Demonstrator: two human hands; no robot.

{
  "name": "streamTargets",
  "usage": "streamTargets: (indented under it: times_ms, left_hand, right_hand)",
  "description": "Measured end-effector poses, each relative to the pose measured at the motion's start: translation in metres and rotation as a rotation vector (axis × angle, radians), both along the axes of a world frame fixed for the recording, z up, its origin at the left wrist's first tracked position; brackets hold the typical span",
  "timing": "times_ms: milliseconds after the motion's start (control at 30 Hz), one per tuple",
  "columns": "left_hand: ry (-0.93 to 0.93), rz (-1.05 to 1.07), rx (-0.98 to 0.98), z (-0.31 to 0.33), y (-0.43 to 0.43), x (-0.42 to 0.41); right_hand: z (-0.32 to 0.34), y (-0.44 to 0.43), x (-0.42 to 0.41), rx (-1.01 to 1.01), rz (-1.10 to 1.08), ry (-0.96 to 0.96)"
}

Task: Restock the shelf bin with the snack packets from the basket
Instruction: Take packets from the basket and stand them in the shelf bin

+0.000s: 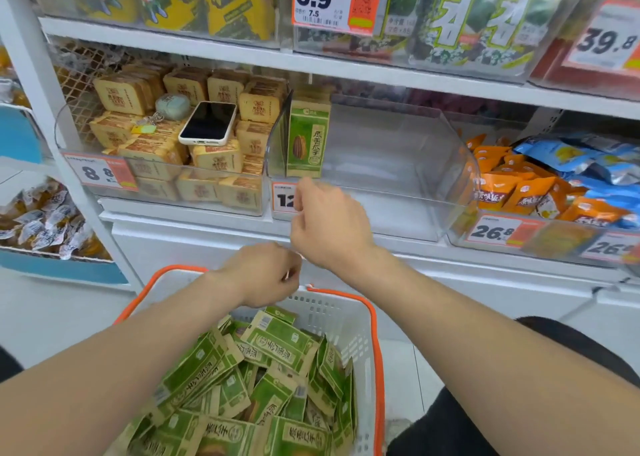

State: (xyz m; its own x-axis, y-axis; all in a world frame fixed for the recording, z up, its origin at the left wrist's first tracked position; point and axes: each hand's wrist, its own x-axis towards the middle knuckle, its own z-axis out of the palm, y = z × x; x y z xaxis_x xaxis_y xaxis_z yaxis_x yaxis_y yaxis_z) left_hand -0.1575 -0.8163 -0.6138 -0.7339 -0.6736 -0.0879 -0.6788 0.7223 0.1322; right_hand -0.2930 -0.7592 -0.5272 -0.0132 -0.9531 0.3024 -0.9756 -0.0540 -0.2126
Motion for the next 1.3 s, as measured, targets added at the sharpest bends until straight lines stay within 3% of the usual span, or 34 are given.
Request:
streamTargets:
  times_ms: [200, 467, 633, 800, 933, 1000, 1133, 1167, 1200, 1300]
  left_hand:
    - [-0.517, -0.143, 0.314, -0.058, 0.044, 0.003]
    - [-0.678, -0.247, 0.251, -0.091, 0.074, 0.006]
    - [-0.731, -0.272, 0.191, -0.098, 0.071, 0.013]
    - [-0.636, -0.242, 0.263, -0.087, 0.063, 0.012]
    - [-0.331, -0.135, 0.410, -0.089, 0.046, 0.015]
    - [-0.198, -0.069, 0.513, -0.085, 0.041, 0.017]
    - [0.086, 0.073, 0.556, -0.082, 0.032, 0.019]
    - [0.177, 0.122, 0.581, -0.081, 0.027, 0.020]
    - [0.273, 0.175, 0.640, -0.079, 0.022, 0.022]
    - [0.472, 0.264, 0.837, -0.070, 0.017, 0.028]
  right_hand:
    - [-0.066, 0.047, -0.014, 0.601, 0.139, 0.325]
    - [-0.189, 0.088, -0.041, 0.872, 0.413, 0.666]
    - [-0.218, 0.098, -0.035, 1.005, 0.393, 0.677]
    - [-0.192, 0.074, -0.031, 0.809, 0.284, 0.404]
    - [-0.163, 0.049, -0.027, 0.646, 0.070, 0.014]
    - [-0.148, 0.040, -0.028, 0.582, -0.072, -0.227]
    - [-0.119, 0.028, -0.029, 0.536, -0.317, -0.995]
    - [-0.114, 0.028, -0.030, 0.547, -0.334, -1.078]
    - [-0.109, 0.028, -0.032, 0.534, -0.334, -1.068]
    - [-0.105, 0.028, -0.037, 0.354, -0.374, -0.751]
